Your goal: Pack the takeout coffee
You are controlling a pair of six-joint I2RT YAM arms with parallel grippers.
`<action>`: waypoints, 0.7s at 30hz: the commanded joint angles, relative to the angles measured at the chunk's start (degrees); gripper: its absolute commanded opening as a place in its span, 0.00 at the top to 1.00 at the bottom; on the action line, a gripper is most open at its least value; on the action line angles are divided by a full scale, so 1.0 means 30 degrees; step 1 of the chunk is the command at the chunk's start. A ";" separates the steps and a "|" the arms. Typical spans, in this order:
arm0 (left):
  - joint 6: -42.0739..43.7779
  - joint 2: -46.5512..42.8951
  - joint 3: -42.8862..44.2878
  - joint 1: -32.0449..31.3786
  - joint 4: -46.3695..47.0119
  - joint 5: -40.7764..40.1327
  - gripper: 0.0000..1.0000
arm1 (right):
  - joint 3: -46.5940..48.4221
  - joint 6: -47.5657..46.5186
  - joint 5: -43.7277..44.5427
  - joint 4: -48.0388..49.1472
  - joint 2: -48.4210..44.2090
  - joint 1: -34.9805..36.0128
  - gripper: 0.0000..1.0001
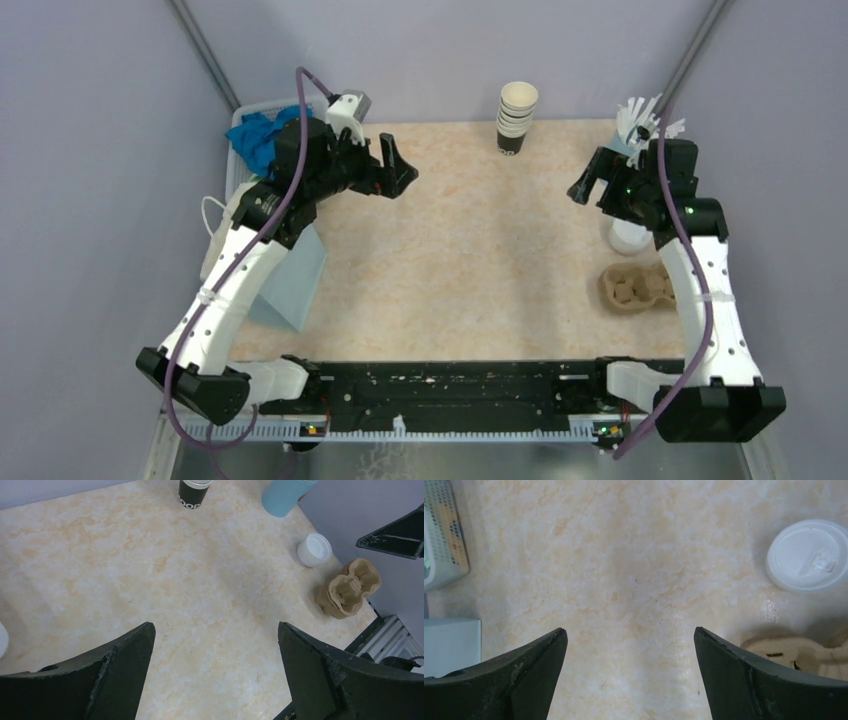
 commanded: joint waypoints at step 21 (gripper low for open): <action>0.4120 0.1449 -0.0181 -0.1540 0.0093 -0.1863 0.01 | 1.5066 0.4496 0.7735 0.6719 1.8088 0.3151 0.28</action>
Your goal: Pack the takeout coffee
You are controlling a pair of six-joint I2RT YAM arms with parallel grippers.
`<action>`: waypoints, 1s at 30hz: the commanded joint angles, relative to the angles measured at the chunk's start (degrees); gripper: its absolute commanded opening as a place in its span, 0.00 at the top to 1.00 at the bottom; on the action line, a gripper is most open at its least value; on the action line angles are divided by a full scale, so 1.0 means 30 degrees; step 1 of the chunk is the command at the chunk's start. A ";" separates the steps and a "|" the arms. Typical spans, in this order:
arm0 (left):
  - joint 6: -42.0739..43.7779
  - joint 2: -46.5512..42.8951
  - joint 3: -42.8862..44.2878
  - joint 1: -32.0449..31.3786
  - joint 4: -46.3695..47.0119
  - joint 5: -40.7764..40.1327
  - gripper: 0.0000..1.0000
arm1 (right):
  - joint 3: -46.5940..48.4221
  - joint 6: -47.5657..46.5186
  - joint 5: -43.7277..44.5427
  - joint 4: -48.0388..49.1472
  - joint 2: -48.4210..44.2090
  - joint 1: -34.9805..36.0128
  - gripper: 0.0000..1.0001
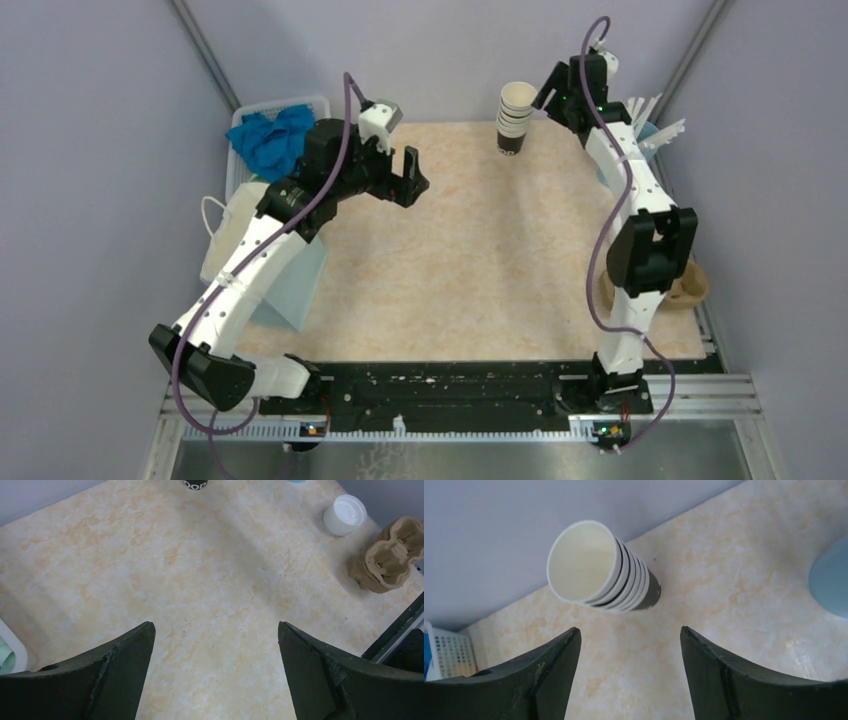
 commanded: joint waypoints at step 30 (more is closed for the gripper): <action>0.2619 0.1137 0.0135 -0.0654 -0.0340 -0.1836 0.01 | 1.2331 -0.3920 0.3342 0.0440 0.9456 0.1224 0.67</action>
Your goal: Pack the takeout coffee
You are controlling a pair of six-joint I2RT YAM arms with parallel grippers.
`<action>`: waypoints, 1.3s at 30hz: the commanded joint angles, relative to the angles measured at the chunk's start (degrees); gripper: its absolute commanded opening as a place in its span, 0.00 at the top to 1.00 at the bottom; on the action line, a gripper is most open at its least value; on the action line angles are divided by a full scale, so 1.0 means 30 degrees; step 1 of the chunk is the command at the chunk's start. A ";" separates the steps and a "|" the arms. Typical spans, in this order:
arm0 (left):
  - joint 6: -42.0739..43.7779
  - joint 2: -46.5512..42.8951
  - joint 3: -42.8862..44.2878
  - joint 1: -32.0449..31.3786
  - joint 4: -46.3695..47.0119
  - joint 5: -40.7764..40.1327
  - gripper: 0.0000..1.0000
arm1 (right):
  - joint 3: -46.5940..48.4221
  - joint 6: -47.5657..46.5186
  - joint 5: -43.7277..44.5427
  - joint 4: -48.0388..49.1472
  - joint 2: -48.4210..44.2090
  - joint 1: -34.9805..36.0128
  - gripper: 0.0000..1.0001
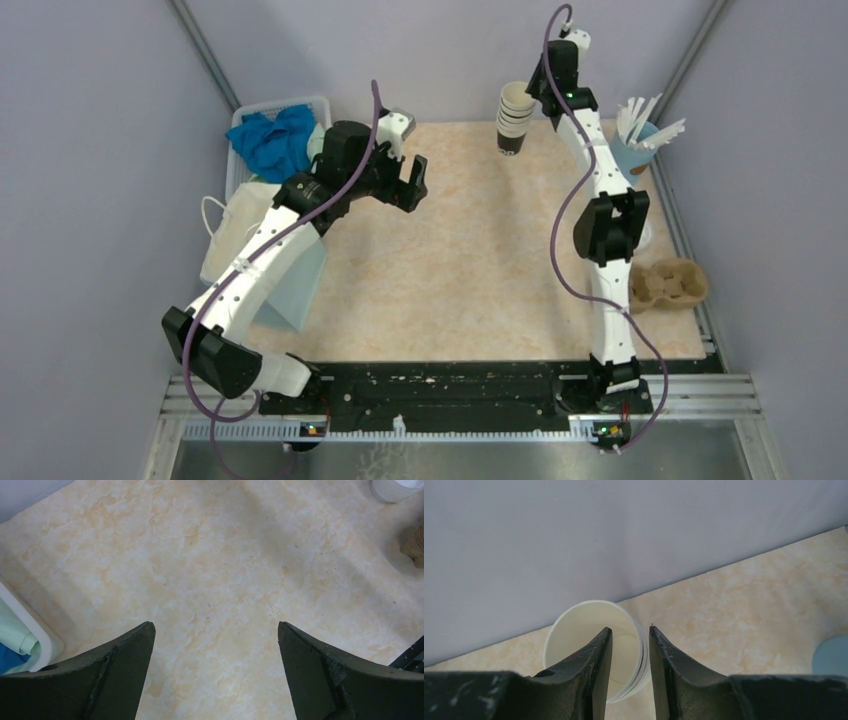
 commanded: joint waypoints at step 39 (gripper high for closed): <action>0.0442 -0.0254 0.0039 -0.0059 0.0631 0.0515 0.01 | 0.1465 0.0249 0.0951 0.0016 -0.0049 0.0506 1.00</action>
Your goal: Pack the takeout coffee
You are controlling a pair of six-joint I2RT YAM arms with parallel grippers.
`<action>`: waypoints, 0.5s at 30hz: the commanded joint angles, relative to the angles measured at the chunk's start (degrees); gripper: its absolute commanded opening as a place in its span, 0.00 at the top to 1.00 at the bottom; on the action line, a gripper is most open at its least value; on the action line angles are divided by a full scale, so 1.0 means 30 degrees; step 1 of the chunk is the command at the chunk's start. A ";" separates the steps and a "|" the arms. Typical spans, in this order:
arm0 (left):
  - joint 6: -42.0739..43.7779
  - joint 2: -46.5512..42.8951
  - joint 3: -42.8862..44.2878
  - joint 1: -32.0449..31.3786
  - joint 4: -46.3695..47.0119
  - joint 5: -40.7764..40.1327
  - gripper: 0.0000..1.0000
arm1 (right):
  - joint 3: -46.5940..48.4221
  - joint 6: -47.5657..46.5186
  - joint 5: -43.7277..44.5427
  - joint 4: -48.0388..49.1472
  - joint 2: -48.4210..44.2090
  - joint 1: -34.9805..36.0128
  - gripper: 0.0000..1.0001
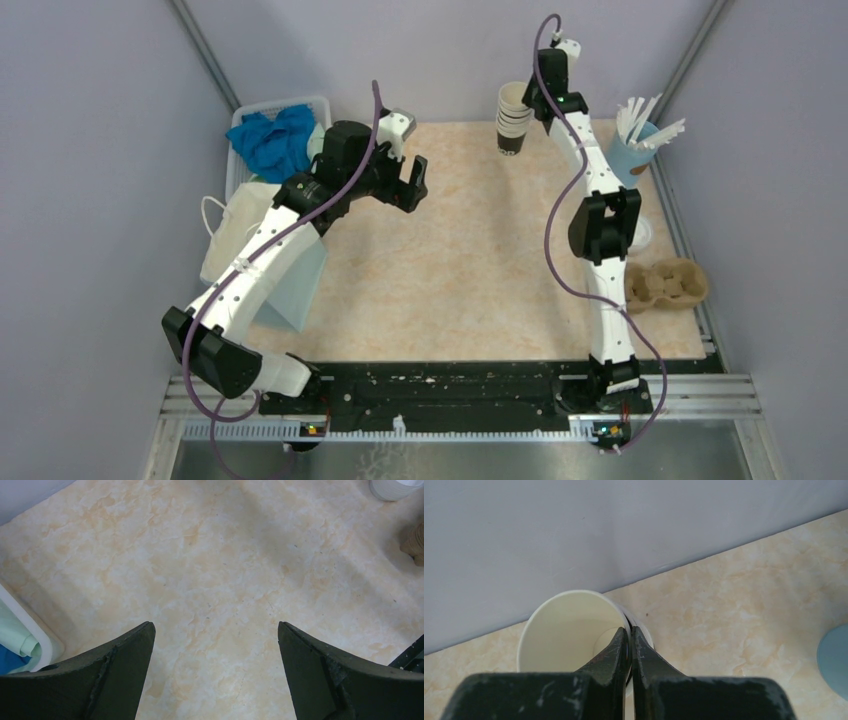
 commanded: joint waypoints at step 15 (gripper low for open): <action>0.0206 -0.0284 0.0004 -0.0062 0.0738 0.0946 0.01 | 0.1152 0.2769 -0.0582 -0.0143 -0.2375 -0.0317 1.00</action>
